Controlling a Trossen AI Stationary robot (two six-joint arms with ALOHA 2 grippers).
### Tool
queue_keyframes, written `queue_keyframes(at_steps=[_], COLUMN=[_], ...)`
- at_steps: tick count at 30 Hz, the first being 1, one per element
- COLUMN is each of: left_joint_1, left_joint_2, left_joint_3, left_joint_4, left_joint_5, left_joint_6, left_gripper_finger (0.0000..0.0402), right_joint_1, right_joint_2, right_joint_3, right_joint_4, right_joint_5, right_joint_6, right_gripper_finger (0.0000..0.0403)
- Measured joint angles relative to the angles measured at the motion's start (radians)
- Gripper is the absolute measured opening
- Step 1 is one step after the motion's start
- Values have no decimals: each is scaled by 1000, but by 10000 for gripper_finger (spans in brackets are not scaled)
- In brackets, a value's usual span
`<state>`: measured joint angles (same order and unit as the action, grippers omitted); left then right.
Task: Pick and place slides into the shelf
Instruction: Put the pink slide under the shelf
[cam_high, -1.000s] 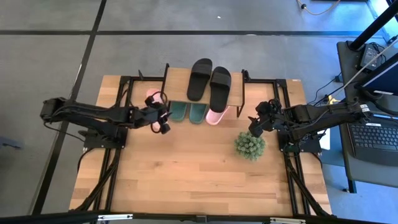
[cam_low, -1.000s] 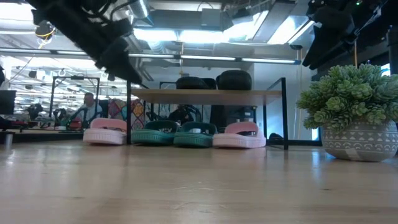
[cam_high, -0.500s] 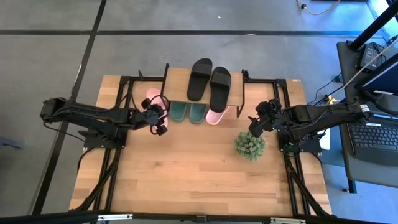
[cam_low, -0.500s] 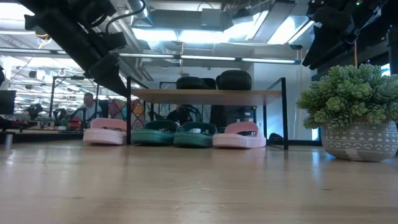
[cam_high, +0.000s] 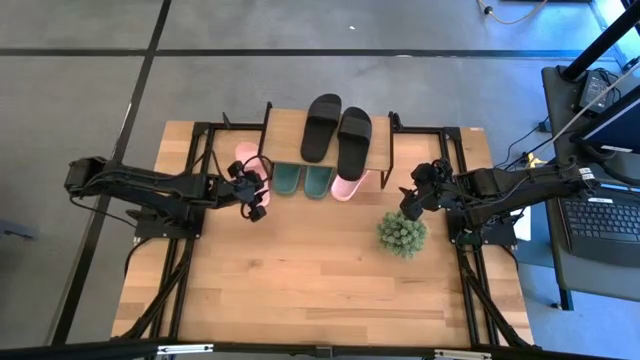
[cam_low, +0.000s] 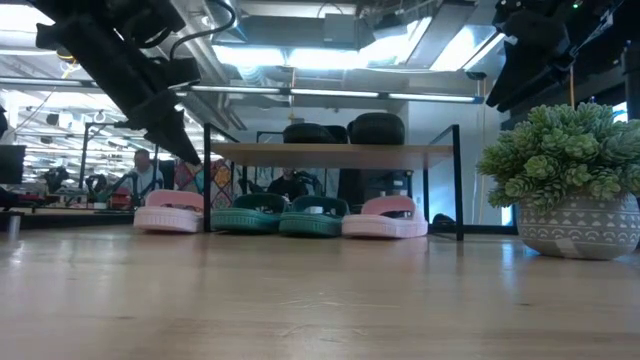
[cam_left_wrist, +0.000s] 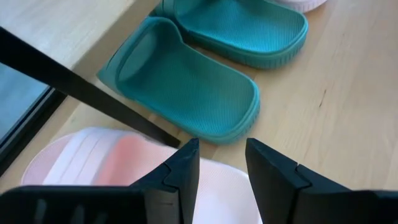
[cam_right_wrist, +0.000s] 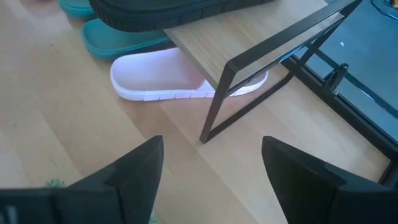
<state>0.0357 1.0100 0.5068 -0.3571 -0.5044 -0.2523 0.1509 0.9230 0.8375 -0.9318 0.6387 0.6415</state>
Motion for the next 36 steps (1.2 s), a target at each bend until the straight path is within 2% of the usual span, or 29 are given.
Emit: queue_keyframes(at_steps=[5, 14, 25, 31, 36], left_joint_1=[0, 1, -5, -11, -18], left_joint_2=[0, 0, 0, 0, 0], left_joint_3=[0, 0, 0, 0, 0], left_joint_4=[1, 2, -1, 7, -10], left_joint_5=[0, 1, 12, 32, 0], left_joint_6=[-1, -17, -12, -31, 53], left_gripper_finger=[123, 127, 234, 243, 243], right_joint_1=[0, 0, 0, 0, 0], right_joint_2=[0, 0, 0, 0, 0], right_joint_3=[0, 0, 0, 0, 0], right_joint_4=[-1, -1, 0, -1, -1], right_joint_5=[49, 49, 50, 50, 50], right_joint_6=[-1, -25, -23, -25, -25], right_gripper_finger=[272, 272, 272, 272, 272])
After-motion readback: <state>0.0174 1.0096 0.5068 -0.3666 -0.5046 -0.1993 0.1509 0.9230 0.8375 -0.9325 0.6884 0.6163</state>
